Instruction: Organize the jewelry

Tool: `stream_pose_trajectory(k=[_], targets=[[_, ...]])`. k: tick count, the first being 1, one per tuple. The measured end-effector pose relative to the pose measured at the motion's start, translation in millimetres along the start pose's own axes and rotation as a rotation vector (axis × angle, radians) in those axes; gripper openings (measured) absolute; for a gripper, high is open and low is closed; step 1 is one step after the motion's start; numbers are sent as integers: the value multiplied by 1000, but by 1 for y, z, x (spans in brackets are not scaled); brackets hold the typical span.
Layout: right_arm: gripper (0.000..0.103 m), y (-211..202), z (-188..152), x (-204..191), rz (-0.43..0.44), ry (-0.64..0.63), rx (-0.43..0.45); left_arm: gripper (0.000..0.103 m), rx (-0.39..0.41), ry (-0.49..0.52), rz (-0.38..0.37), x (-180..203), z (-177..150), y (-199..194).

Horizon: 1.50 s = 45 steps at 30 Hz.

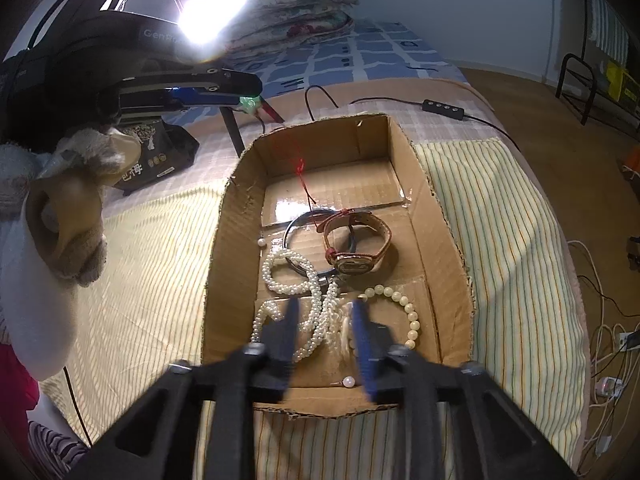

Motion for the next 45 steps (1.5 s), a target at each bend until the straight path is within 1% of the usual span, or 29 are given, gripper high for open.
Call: stream_pose_trajectory(k=[1, 2, 3, 4, 5, 6, 8, 10, 14, 16, 18, 28, 32, 36, 42, 45], targets=[[36, -1, 0, -1, -5, -4, 1, 15, -1, 3, 1, 1, 0, -1], [39, -2, 1, -2, -5, -7, 1, 20, -3, 6, 3, 1, -1, -2], [50, -2, 1, -3, -7, -10, 3, 24, -4, 7, 4, 1, -1, -3], [61, -4, 2, -3, -14, -11, 7, 32, -1, 8, 3, 1, -1, -4], [65, -6, 2, -3, -23, -13, 14, 33, 3, 10, 5, 1, -2, -6], [68, -7, 3, -3, -28, -13, 18, 33, 7, 11, 8, 1, -2, -7], [69, -9, 4, -3, -35, -14, 26, 33, 8, 16, 9, 1, -2, -9], [74, -10, 5, -3, -42, -10, 27, 33, 9, 16, 11, 1, -3, -10], [77, -15, 5, -3, -54, -2, 36, 33, 13, 23, 13, 1, -4, -17], [81, -19, 6, -3, -60, 0, 40, 33, 18, 29, 14, 2, -5, -20], [83, -23, 7, -3, -64, 2, 48, 33, 22, 36, 15, 3, -7, -24], [83, -49, 9, -9, -87, -2, 82, 33, 46, 71, 19, 5, -17, -53], [84, -63, 9, -13, -101, -7, 102, 33, 60, 79, 15, 4, -24, -72], [88, -78, 9, -15, -126, -5, 127, 33, 77, 86, 11, 3, -29, -91], [92, -102, 7, -14, -160, 10, 168, 33, 138, 125, 20, 2, -42, -132], [93, -114, 6, -12, -176, 24, 194, 33, 168, 143, 18, 0, -50, -154]])
Point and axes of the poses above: each gripper's, at about its wrist camera, not at the fingertips, and y roughly the way its jaws point, x to its right, z to its top, the point moved 8 cm from there along y, roughly the way its jaws point, and after that the axes turned 11 degrees about -y, right-handed, at the moved point
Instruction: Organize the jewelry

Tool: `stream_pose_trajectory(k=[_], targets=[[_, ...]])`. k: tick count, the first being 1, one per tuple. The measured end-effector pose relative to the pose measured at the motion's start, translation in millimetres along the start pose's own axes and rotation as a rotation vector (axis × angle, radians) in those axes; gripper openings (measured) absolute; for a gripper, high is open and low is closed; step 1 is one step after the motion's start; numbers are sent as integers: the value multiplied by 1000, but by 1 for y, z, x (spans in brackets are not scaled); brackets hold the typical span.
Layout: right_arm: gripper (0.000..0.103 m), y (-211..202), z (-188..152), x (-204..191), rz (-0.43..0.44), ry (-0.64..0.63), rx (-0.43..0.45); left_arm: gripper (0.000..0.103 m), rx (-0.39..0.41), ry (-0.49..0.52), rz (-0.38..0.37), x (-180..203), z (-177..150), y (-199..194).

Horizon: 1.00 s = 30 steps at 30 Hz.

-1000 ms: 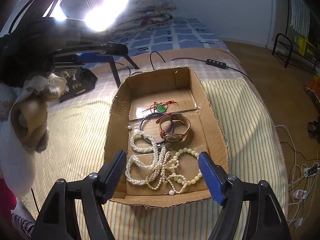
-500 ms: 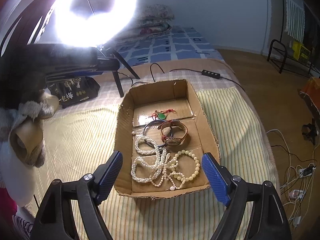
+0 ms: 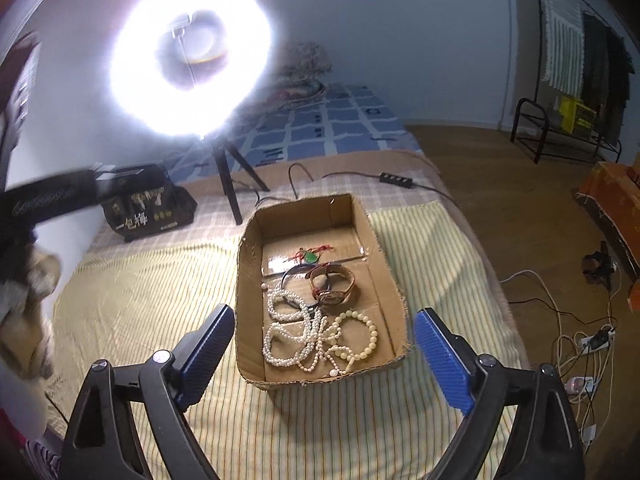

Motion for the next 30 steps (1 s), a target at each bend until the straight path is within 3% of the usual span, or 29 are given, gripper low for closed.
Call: stream_pose_trajectory(k=[9, 11, 13, 18, 20, 25, 30], targets=[[94, -22, -3, 4, -44, 16, 38, 34, 68, 8, -3, -11, -26, -54], [94, -25, -4, 3, -55, 13, 45, 46, 89, 19, 10, -14, -34, -64], [102, -30, -5, 2, -63, 13, 54, 51, 103, 38, 27, -16, -42, -71], [103, -38, -4, -2, -96, -12, 83, 56, 83, 46, 40, -22, -63, -76], [103, -42, -5, -5, -105, -27, 91, 68, 79, 37, 37, -24, -72, -78], [103, -49, -7, -11, -123, -54, 108, 69, 103, 52, 48, -26, -82, -87], [103, -55, -8, -14, -116, -39, 130, 78, 122, 37, 34, -30, -92, -92]])
Point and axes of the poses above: each gripper's, at about its wrist camera, not at the fingertips, and y roughly the way its jaws point, x to its right, z to its top, the point moved 8 cm from there along y, roughly the way its jaws point, and after that the axes turned 11 degrees about -y, right-handed, at the moved point
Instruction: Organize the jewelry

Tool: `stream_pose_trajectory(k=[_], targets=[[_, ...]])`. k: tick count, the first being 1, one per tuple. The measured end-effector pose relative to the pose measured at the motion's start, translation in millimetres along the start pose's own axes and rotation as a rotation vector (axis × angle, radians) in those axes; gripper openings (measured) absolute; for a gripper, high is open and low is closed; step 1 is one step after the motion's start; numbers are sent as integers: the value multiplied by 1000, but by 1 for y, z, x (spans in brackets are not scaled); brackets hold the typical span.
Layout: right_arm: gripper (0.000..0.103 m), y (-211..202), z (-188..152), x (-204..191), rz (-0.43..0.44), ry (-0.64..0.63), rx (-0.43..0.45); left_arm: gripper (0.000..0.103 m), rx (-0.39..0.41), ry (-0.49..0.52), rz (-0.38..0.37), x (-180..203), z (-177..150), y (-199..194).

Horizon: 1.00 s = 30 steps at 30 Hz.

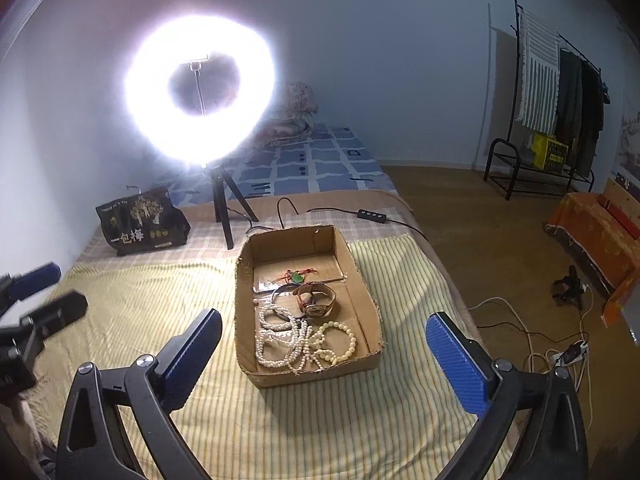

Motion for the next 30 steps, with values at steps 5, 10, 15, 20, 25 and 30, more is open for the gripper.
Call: stream_pose_trajectory(k=[5, 10, 15, 20, 25, 30], targets=[[103, -5, 0, -1, -22, 1, 36, 79, 16, 30, 6, 1, -6, -1], [103, -1, -1, -4, -30, -12, 40, 82, 20, 41, -4, 1, -9, -2], [103, 0, -1, -8, -54, -32, 57, 90, 51, 35, 2, 0, -6, -8], [103, 0, 0, -11, -57, -41, 65, 102, 64, 44, 22, -1, -5, -10], [103, 0, 1, -12, -71, -37, 71, 102, 74, 64, 49, -2, -8, -11], [103, 0, 0, -13, -72, -35, 71, 102, 51, 72, 65, -2, -13, -8]])
Point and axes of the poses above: each gripper's, at about its wrist camera, not at the fingertips, and y roughly the way its jaws point, x to its right, z to its top, the point moved 8 cm from there along y, roughly the way its jaws point, and after that the axes turned 11 degrees about -y, right-handed, at the moved point
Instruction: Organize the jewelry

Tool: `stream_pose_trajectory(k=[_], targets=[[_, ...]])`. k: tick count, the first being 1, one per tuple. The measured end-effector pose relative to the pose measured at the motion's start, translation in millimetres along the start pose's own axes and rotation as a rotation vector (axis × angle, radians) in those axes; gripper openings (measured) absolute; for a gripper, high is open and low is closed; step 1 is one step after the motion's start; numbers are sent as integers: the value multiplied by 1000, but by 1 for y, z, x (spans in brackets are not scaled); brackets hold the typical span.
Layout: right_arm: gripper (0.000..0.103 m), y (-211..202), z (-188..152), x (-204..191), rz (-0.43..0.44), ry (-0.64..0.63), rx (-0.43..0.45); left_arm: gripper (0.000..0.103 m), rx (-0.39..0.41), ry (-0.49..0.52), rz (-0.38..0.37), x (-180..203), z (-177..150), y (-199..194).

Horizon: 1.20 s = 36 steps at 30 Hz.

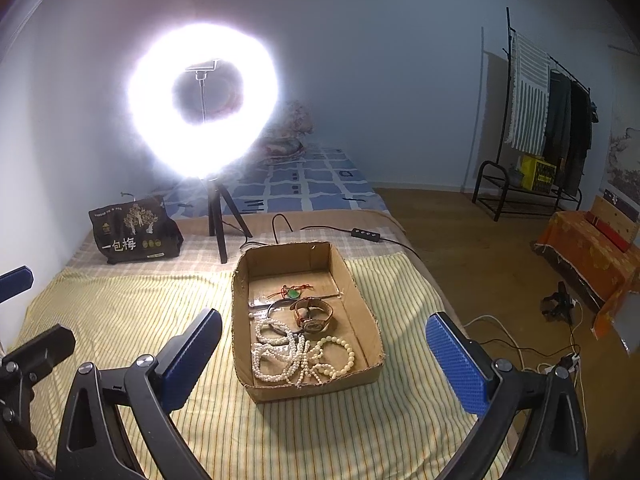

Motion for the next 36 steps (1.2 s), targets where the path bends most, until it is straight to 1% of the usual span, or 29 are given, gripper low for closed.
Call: stream_pose_trajectory(k=[15, 36], targets=[[103, 2, -2, -2, -3, -8, -3, 102, -13, 19, -18, 9, -4, -1], [103, 2, -6, -2, -5, -8, -7, 102, -9, 21, -15, 10, -3, -2]])
Point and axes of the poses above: each gripper's, at about its wrist camera, not at the fingertips, and y roughly the way its jaws point, x to its right, z to its top, the point moved 8 cm from there along y, roughly the way its jaws point, and after that the axes turned 11 degrees about -y, right-handed, at the moved point
